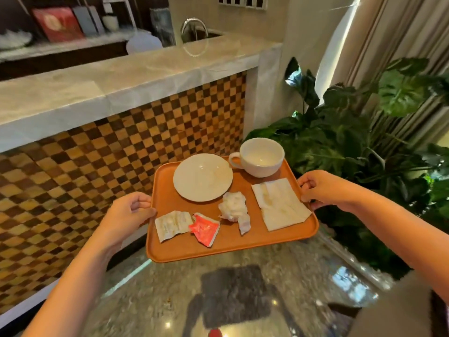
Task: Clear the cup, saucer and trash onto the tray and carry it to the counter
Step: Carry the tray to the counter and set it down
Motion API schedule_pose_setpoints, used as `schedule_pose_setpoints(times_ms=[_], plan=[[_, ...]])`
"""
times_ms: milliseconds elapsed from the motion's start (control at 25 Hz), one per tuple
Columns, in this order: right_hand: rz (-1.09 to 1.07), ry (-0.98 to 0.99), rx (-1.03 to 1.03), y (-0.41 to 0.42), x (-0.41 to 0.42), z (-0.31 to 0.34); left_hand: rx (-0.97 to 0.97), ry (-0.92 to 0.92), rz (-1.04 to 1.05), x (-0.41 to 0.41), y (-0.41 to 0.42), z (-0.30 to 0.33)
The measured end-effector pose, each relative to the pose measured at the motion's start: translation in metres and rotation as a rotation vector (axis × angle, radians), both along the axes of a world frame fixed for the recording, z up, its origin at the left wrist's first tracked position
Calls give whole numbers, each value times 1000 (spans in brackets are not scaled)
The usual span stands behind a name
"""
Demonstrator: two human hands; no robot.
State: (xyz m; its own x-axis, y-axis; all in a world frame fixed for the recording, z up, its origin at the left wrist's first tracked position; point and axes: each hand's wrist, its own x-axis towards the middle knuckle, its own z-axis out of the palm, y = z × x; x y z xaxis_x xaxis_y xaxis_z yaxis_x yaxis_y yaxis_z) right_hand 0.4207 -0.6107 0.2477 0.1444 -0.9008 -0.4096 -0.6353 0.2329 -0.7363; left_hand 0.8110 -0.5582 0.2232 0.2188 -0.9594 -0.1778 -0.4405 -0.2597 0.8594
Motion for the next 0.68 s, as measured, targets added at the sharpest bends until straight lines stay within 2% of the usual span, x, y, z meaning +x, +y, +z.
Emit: schedule_pose_setpoints(times_ms=[240,400,680], plan=[[-9,-46,-1,-116,14,7,-13,-4,10,14,-104,11],[63,-17,-20,-209,11,15,-42,-40,23,11,-181,14],[161,-15,-57,-385,4,42,-131,-19,161,-12,-298,26]])
